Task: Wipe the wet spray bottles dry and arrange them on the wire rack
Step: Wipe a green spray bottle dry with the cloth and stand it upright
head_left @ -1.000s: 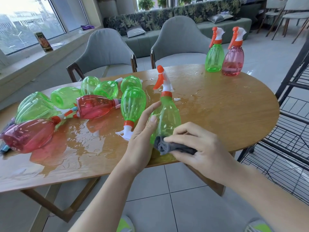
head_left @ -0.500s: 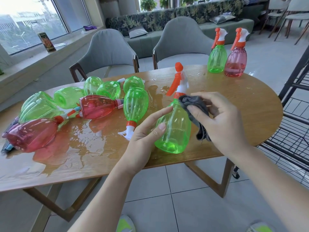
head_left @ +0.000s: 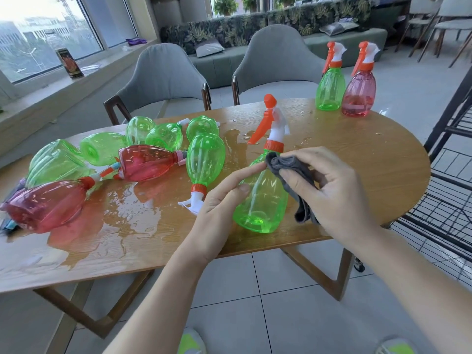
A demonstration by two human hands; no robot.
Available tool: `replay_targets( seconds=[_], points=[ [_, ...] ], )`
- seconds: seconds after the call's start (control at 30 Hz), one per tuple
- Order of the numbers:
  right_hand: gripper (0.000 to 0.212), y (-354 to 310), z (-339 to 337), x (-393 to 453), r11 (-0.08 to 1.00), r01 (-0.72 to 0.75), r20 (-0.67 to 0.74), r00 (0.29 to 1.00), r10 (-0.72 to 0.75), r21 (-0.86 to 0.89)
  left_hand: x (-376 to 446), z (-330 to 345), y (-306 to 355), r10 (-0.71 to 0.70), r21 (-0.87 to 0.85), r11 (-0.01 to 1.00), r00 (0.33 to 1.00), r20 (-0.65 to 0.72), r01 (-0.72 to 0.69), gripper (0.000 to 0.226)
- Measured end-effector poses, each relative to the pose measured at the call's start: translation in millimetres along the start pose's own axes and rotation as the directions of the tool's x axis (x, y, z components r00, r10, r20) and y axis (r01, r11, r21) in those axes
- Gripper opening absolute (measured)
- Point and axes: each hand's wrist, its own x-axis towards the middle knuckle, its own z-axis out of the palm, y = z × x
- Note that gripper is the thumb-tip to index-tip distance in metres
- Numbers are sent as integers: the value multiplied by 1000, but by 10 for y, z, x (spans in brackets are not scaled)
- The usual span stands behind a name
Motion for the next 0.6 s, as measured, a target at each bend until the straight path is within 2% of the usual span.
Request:
replay_targets(
  seconds=[0.07,0.2,0.33,0.43,0.53,0.6],
  points=[
    [22,-18,32,-30,1000,25,28,999,-25,-5,-6,3,-27,-2,-9,1000,1000,-1,2,47],
    [23,-29,113,-165,982,164,143,978,-151,-88,21,-28,-62,-9,40,999,999,-36,11,41],
    [26,-27,185,-286,941,310,239,932,-272,-139,26,-14,-17,-11,114,993,998,-63,18,41],
    [23,-33,203,-345,886,421,307,884,-353,-193,29,-18,-42,-27,102,994,997,-68,34,40],
    [23,-30,181,-333,842,478,308,864,-399,-251,43,-35,-60,-42,46,998,997,-57,45,38],
    [23,-22,157,-287,854,453,252,884,-393,-256,45,-48,-95,-51,-39,998,998,-26,50,36]
  ],
)
